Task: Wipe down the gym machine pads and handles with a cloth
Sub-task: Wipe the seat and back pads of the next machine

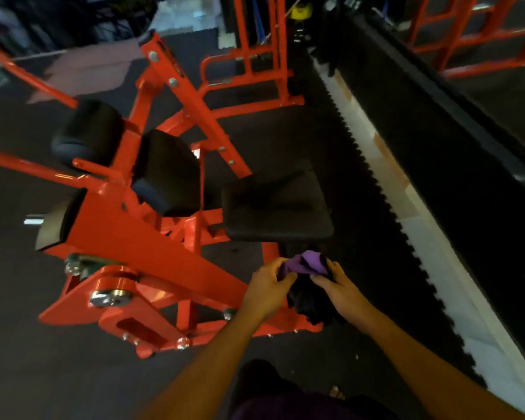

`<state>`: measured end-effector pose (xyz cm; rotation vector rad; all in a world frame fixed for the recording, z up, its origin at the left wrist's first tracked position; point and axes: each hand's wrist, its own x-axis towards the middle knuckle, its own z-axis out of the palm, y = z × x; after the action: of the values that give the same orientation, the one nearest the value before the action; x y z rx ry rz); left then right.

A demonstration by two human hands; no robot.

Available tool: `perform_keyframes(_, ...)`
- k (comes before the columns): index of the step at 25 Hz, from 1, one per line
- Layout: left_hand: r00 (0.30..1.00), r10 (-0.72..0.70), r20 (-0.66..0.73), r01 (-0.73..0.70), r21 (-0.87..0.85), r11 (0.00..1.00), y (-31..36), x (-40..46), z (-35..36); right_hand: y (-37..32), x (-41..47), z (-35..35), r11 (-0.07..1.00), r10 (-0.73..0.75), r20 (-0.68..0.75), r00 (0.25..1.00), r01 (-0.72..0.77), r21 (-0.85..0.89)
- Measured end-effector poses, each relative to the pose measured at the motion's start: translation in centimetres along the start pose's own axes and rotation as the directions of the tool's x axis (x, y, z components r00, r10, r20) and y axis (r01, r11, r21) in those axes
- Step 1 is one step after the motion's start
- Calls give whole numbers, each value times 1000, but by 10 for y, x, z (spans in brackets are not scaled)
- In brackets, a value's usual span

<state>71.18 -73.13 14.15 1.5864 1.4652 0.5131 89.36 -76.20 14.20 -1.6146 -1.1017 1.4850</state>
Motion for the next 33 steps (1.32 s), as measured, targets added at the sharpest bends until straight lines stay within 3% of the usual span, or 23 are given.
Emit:
perform_keyframes(2, 996, -67, -55, 66, -5, 998, -5, 4, -10, -7, 19, 1, 998, 69, 86, 994, -68, -11)
perform_keyframes(5, 984, -158, -85, 144, -155, 977, -20, 12, -26, -25, 48, 11, 991, 131, 144, 981, -132, 1)
perform_keyframes(11, 953, -292, -83, 232, -420, 877, -10, 44, -42, -68, 98, 19, 971, 60, 225, 973, -5, -240)
perform_keyframes(14, 953, -293, -79, 212, -516, 830, 7, 65, -46, -82, 125, 26, 980, 98, 315, 944, -36, -197)
perform_keyframes(18, 912, -367, -182, 164, -659, 734, 15, 87, -78, -94, 153, 44, 998, 16, 321, 947, 5, -67)
perform_keyframes(21, 883, -379, -276, 114, -657, 745, 16, 92, -103, -116, 170, 63, 994, -41, 447, 893, 83, -74)
perform_keyframes(24, 861, -378, -341, 60, -670, 740, 24, 98, -121, -137, 192, 81, 991, -66, 652, 756, 125, -44)
perform_keyframes(26, 840, -387, -380, 42, -666, 745, 31, 104, -133, -147, 213, 91, 991, -61, 708, 704, 129, -42)
perform_keyframes(29, 837, -388, -386, 39, -664, 746, 42, 122, -139, -161, 250, 98, 993, -62, 708, 704, 117, -29)
perform_keyframes(33, 829, -393, -398, 54, -643, 764, 31, 161, -119, -162, 289, 75, 998, -30, 624, 781, 57, -23)
